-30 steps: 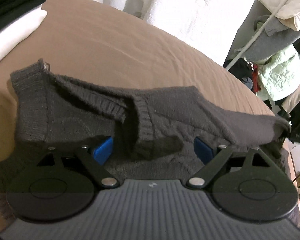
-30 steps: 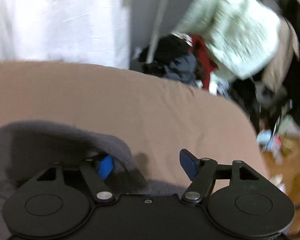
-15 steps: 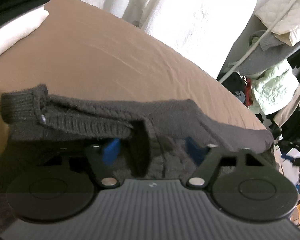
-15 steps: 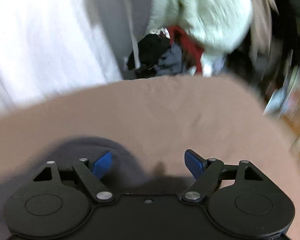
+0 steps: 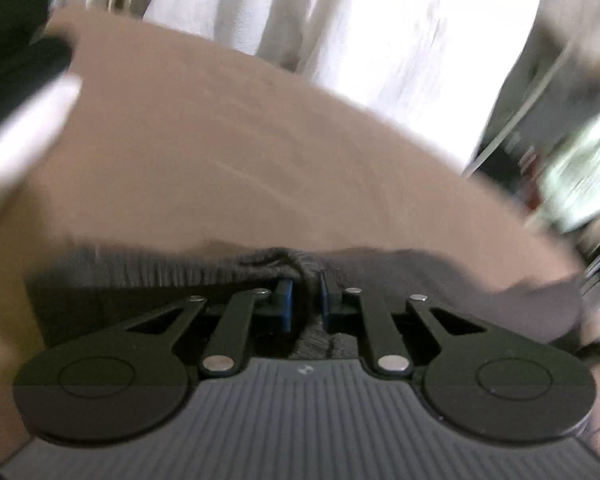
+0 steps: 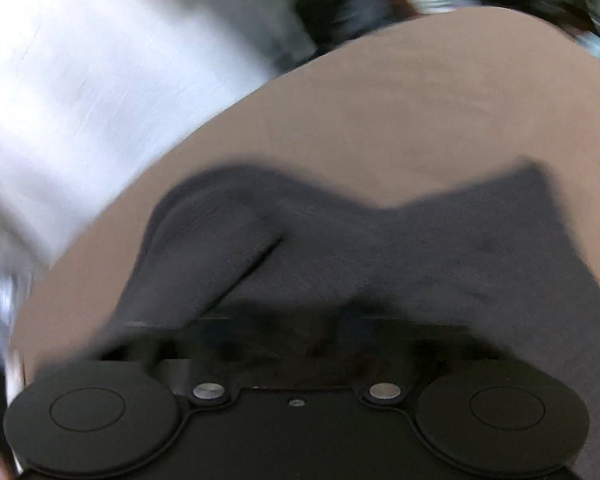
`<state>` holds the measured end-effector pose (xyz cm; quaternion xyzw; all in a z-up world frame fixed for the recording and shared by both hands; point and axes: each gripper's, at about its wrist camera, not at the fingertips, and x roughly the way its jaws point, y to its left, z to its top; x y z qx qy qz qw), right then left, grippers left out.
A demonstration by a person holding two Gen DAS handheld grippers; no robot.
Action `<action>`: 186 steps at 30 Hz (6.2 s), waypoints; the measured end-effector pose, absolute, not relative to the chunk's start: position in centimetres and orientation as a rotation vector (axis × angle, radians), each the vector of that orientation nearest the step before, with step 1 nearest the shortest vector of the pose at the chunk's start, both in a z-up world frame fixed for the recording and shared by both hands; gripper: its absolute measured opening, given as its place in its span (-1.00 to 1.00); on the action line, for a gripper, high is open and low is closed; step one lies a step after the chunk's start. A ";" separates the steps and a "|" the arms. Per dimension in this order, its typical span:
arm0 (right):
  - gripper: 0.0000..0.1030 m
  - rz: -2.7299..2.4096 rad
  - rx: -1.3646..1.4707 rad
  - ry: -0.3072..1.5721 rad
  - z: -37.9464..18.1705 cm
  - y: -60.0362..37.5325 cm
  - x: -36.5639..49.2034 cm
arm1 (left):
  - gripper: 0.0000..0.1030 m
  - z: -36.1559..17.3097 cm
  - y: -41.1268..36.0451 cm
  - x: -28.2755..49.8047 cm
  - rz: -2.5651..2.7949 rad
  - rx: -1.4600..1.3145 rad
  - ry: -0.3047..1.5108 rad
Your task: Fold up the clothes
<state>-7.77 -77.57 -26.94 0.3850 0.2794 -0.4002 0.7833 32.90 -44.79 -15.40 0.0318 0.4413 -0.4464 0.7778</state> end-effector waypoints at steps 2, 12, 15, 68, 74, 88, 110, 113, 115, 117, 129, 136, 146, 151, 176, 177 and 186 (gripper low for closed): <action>-0.78 -0.847 0.772 0.649 -26.9 -77.7 -5.6 | -0.77 -15.0 -45.6 34.7 -0.958 0.019 0.983; -0.78 -0.947 0.334 0.930 -27.4 -77.1 1.3 | -0.19 -11.3 -38.4 39.4 -0.874 0.003 0.967; -0.65 -0.956 0.279 0.956 -27.9 -76.0 2.5 | 0.24 -10.8 -33.7 36.3 -0.810 0.107 0.920; 0.31 -0.966 0.414 0.761 -26.2 -56.7 -12.0 | 0.38 -8.8 -23.7 14.8 -0.914 0.269 0.894; 0.38 -0.919 0.733 0.701 -29.2 -57.4 -15.7 | 0.38 -11.6 -25.7 14.6 -0.975 0.352 1.006; -0.79 -0.921 0.165 0.463 -17.9 -55.2 -9.0 | 0.38 -11.6 -25.1 16.2 -1.014 0.151 1.012; -0.12 -0.653 0.451 0.717 -25.9 -55.5 -6.0 | 0.55 -13.3 -26.9 22.8 -1.028 0.019 0.834; -0.11 -0.343 0.659 0.735 -28.0 -52.9 -2.6 | 0.55 -15.2 -28.3 23.6 -1.091 0.004 0.906; -0.11 -0.185 0.701 0.779 -29.4 -50.8 0.1 | 0.55 -16.4 -29.0 24.1 -1.095 0.003 0.946; -0.10 -0.094 0.660 0.826 -30.1 -48.9 2.7 | 0.72 -17.5 -29.7 24.6 -1.099 0.000 0.984; 0.01 -0.089 0.616 0.811 -30.7 -46.6 9.8 | -0.79 -18.3 -29.5 25.5 -1.130 -0.056 1.061; 0.02 -0.090 0.789 0.752 -30.9 -47.6 5.6 | -0.82 -17.5 -27.9 26.0 -1.176 -0.167 1.082; 0.17 0.027 0.780 0.767 -29.9 -46.5 6.9 | -0.68 -19.8 -29.1 26.6 -1.165 -0.168 1.219; 0.02 -0.042 0.594 0.815 -30.0 -43.9 8.5 | -0.83 -18.7 -28.1 26.3 -1.099 -0.152 1.221; 0.11 -0.202 0.632 0.912 -27.1 -42.3 -4.0 | -0.38 -14.6 -20.5 25.5 -0.896 -0.024 1.183; 0.18 -0.268 0.654 0.912 -27.3 -42.8 -5.7 | -0.38 -14.5 -20.3 25.5 -0.923 -0.057 1.198; 0.18 -0.688 0.926 0.744 -29.0 -44.7 -20.9 | -0.18 -11.2 -24.2 19.7 -1.255 -0.043 1.086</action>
